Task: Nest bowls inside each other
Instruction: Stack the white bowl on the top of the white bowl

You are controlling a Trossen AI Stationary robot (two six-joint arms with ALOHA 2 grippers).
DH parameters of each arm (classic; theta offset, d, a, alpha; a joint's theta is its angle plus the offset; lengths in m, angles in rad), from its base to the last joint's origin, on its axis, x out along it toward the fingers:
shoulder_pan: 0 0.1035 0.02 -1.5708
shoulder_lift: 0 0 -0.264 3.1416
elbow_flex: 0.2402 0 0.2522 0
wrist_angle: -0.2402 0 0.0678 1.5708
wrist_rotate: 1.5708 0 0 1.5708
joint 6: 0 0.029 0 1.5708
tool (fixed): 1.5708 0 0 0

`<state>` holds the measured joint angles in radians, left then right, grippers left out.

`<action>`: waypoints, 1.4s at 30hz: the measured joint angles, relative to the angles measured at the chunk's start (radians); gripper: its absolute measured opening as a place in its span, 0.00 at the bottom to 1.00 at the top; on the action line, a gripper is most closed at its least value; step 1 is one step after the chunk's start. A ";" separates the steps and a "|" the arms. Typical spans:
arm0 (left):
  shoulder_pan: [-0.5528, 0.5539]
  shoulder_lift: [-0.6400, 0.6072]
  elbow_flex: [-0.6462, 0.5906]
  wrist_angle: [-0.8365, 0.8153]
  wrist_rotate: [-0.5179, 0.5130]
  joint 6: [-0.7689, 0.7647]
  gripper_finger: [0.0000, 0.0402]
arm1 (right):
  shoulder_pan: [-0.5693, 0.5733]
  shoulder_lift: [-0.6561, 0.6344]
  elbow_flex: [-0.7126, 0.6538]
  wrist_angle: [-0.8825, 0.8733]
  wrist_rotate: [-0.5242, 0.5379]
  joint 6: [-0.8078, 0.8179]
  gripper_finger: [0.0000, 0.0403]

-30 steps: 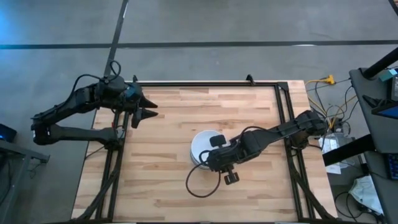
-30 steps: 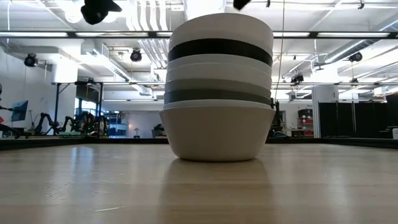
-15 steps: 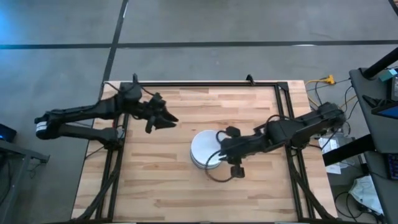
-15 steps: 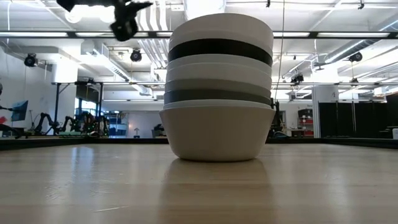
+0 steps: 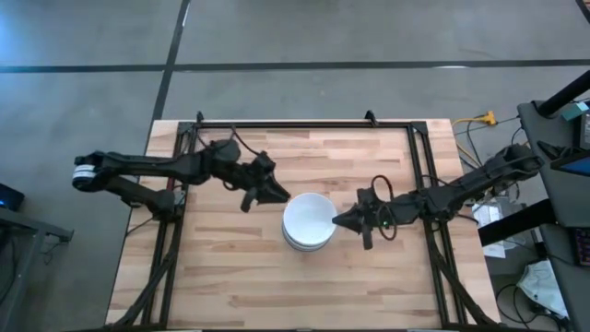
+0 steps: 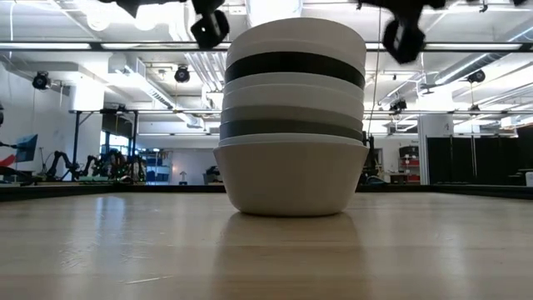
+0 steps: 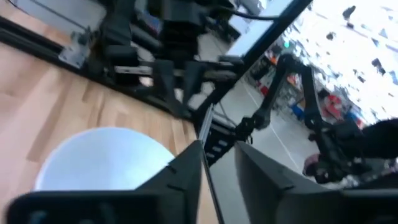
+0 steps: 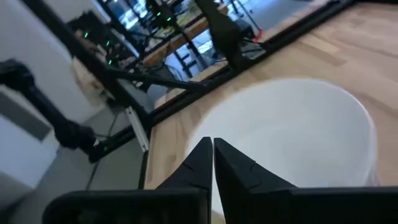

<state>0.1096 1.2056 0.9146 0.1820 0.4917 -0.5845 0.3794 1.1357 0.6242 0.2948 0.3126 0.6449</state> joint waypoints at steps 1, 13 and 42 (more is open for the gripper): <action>-0.009 0.018 0.005 -0.001 0.000 0.009 0.17 | 0.000 -0.002 -0.036 0.042 0.009 0.018 0.02; -0.072 0.150 0.012 -0.051 -0.007 0.029 0.00 | -0.027 0.104 -0.153 0.299 0.029 0.110 0.02; -0.085 0.069 -0.052 -0.190 -0.163 0.045 0.00 | -0.053 0.156 -0.074 0.235 0.011 0.050 0.02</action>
<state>0.0246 1.2743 0.8625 -0.0084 0.3282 -0.5395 0.3263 1.2915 0.5507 0.5296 0.3234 0.6949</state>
